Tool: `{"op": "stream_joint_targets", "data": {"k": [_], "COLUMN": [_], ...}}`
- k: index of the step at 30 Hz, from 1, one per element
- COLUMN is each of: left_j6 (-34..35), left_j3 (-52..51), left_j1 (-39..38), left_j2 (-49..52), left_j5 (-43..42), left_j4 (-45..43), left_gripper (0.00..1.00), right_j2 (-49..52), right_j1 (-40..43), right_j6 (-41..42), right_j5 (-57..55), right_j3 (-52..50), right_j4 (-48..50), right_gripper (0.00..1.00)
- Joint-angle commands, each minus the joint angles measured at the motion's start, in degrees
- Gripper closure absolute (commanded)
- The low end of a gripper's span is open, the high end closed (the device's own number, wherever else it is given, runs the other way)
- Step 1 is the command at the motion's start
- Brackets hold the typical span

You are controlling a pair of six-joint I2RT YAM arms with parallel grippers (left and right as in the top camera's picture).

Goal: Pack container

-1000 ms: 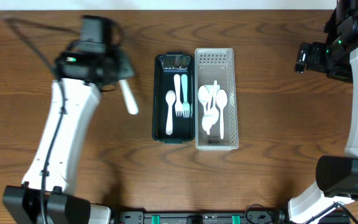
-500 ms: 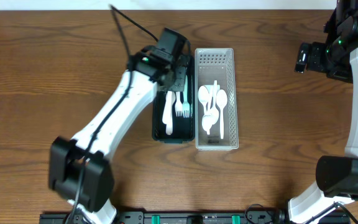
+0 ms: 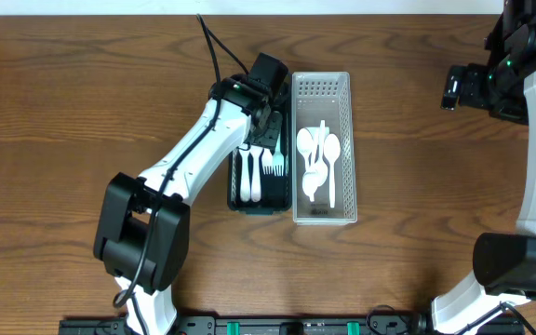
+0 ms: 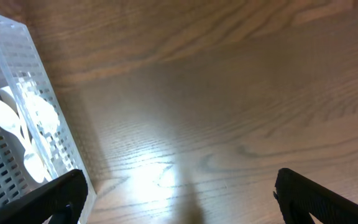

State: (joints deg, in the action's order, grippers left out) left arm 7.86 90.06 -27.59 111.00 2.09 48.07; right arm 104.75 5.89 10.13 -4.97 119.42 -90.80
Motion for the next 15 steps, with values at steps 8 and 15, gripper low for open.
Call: {"op": "stream_joint_targets", "data": {"k": [8, 15], "left_j6": [-12.96, -6.14], "left_j3": [4.74, 4.72], "left_j1": [2.67, 16.41], "left_j2": [-17.55, -21.94], "left_j5": [5.79, 8.04], "left_j4": [3.17, -5.57], "left_gripper": [0.02, 0.02], "right_j2": [-0.35, 0.31], "right_j1": [-2.56, -14.56], "right_j6": [-2.12, 2.67], "right_j5": [-0.57, -1.73], "right_j3": [-0.2, -0.24], "right_j4": [8.87, 29.07], "right_gripper": [0.01, 0.01]}}
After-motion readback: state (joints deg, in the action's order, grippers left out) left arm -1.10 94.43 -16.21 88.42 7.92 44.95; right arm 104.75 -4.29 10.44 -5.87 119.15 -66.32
